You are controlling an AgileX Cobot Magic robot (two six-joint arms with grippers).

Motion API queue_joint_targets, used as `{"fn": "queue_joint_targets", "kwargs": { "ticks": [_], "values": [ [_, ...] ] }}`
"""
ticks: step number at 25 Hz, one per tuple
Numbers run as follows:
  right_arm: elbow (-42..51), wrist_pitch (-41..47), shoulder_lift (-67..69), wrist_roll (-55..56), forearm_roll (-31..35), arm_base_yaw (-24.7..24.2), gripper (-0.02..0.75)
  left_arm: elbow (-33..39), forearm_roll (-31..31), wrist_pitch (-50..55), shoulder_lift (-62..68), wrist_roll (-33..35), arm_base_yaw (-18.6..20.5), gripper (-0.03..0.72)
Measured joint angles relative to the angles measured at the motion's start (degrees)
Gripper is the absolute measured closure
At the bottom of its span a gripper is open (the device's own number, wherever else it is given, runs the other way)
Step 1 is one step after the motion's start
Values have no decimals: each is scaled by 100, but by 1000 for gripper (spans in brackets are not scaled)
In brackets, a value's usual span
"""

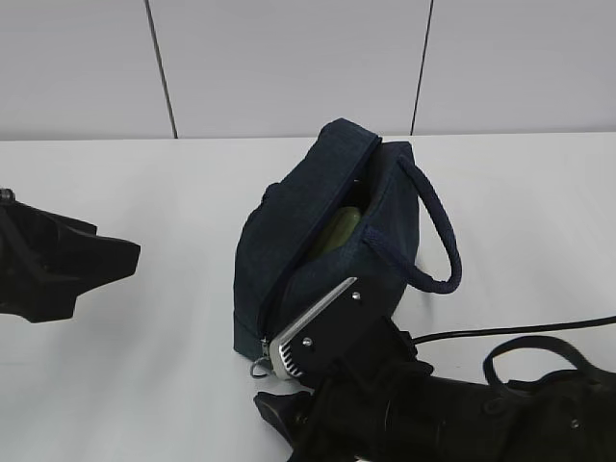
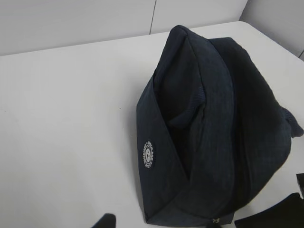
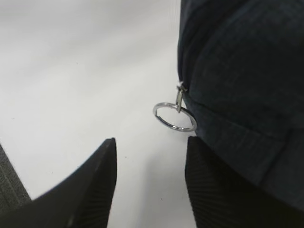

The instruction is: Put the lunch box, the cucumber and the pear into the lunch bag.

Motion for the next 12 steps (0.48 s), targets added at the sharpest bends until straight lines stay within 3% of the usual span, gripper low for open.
{"fn": "queue_joint_targets", "kwargs": {
  "ticks": [12],
  "values": [
    [-359,12,598,80,223,0,367,0,0,0,0,0,0,346]
  ]
}}
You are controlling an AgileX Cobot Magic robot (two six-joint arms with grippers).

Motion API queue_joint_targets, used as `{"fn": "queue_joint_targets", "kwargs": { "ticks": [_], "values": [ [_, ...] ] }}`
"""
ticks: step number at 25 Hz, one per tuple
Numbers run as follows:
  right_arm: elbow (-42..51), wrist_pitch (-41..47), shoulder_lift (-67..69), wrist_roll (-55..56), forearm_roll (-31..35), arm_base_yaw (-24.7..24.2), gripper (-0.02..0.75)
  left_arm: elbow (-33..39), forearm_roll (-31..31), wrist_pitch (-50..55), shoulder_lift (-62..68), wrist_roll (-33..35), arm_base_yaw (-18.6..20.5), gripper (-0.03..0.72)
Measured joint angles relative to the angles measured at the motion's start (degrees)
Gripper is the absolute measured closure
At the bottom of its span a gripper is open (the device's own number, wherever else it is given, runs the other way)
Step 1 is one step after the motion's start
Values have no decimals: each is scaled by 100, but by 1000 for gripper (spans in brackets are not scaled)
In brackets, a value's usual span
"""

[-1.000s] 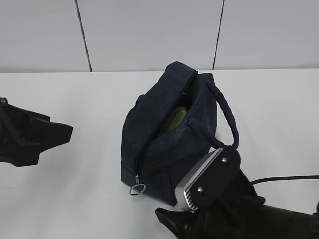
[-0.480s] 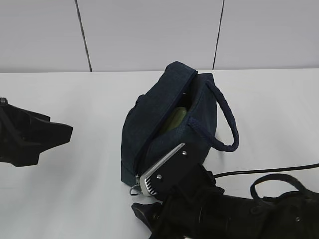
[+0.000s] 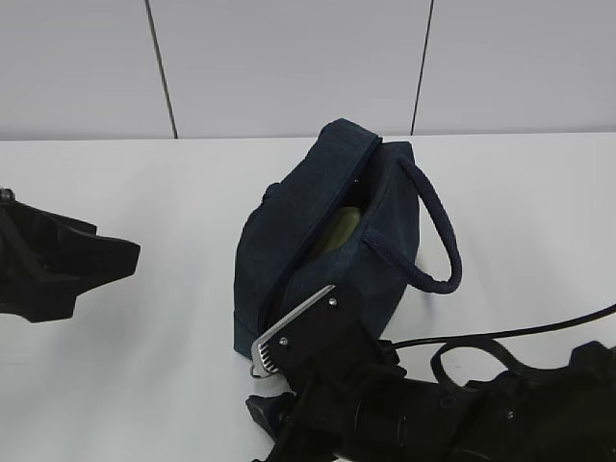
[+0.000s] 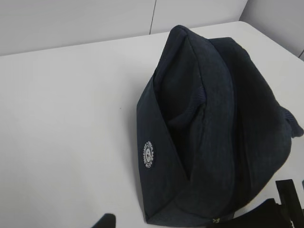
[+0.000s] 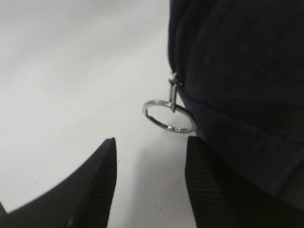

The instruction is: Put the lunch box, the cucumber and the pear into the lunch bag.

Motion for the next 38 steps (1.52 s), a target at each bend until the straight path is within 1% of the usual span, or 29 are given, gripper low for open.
{"fn": "queue_joint_targets", "kwargs": {
  "ticks": [7,18,22,30,32,34,38],
  "values": [
    [-82,-149,125,12,231,0,367,0,0,0,0,0,0,346],
    [-190,-312,296,12,160,4,367,0,0,0,0,0,0,346],
    [-291,-320,341,12,41,4,367,0,0,0,0,0,0,346],
    [-297,-237,341,20,11,4,369,0,0,0,0,0,0,346],
    [-297,-227,341,20,7,4,388,0,0,0,0,0,0,346],
    [-297,-214,341,-58,7,4,426,0,0,0,0,0,0,346],
    [-297,-214,341,-327,289,4,473,0,0,0,0,0,0,346]
  ]
}}
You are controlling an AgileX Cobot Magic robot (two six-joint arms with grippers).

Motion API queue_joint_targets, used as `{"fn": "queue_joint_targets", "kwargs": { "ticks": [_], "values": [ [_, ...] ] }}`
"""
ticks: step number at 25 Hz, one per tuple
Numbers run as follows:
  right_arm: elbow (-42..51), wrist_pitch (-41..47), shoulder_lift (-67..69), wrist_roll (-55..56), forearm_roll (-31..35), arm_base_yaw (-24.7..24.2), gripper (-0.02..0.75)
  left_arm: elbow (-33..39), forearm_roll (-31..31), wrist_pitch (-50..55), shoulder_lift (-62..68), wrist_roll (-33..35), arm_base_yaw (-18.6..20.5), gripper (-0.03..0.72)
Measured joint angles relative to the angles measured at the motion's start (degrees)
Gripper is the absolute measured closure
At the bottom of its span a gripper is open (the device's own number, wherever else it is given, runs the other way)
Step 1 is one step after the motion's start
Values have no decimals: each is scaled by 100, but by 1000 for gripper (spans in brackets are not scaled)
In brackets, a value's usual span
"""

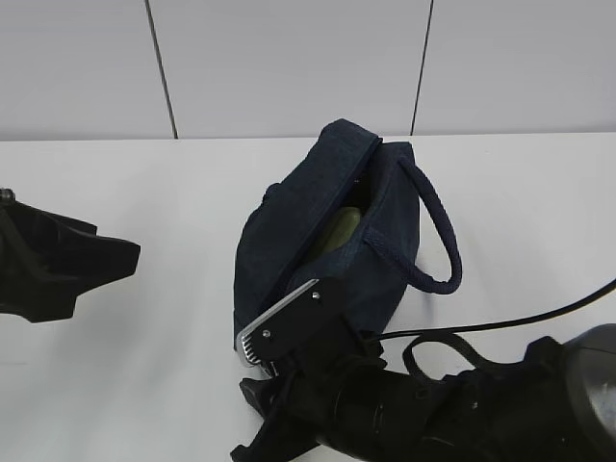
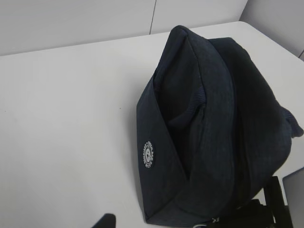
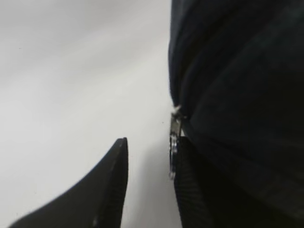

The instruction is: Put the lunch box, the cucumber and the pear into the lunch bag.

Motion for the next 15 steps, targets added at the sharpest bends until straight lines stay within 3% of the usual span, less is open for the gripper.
{"fn": "queue_joint_targets", "kwargs": {
  "ticks": [7,15],
  "values": [
    [0,10,0,-381,530,0,508,0,0,0,0,0,0,346],
    [0,10,0,-403,585,0,579,0,0,0,0,0,0,346]
  ]
}}
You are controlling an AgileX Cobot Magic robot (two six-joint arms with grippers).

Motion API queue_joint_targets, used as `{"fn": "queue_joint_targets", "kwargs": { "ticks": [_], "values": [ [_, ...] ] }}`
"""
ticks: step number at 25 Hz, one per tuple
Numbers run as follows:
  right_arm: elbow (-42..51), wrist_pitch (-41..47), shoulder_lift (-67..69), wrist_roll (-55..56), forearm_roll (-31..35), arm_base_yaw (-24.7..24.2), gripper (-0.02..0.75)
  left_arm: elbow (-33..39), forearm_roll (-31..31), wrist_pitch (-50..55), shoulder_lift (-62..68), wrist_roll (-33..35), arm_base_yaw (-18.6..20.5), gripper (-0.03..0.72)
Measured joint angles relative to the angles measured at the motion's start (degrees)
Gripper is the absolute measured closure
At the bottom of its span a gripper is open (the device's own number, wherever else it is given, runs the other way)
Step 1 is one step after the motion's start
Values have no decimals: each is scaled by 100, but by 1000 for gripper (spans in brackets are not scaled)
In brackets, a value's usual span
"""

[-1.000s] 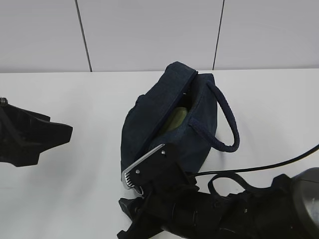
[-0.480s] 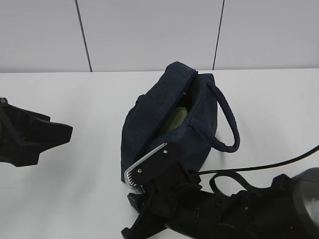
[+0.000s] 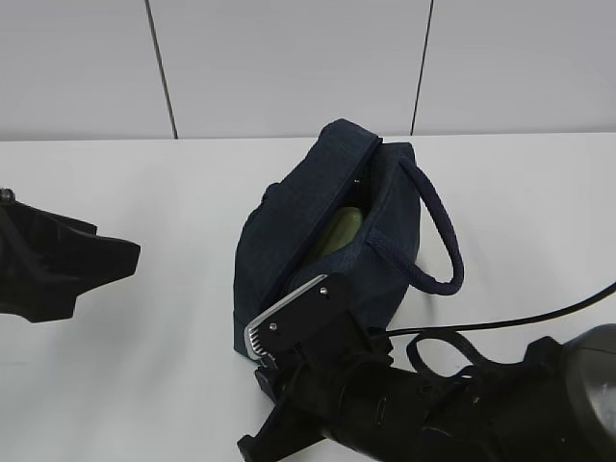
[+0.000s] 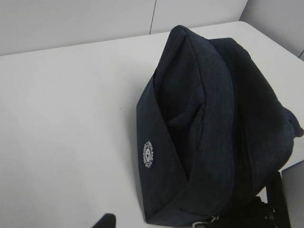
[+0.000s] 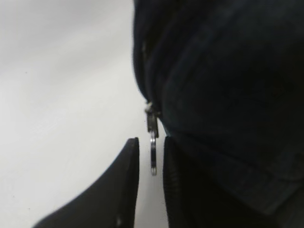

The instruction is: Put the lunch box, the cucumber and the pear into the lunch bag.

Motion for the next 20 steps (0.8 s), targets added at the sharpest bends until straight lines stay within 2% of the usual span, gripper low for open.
{"fn": "queue_joint_targets", "kwargs": {
  "ticks": [2,5,6,20],
  "values": [
    [0,0,0,-28,11,0,620,0,0,0,0,0,0,346],
    [0,10,-65,-132,38,0,729,0,0,0,0,0,0,346],
    [0,10,-106,-160,38,0,738,0,0,0,0,0,0,346],
    [0,1071,-858,-267,60,0,738,0,0,0,0,0,0,346]
  ]
}}
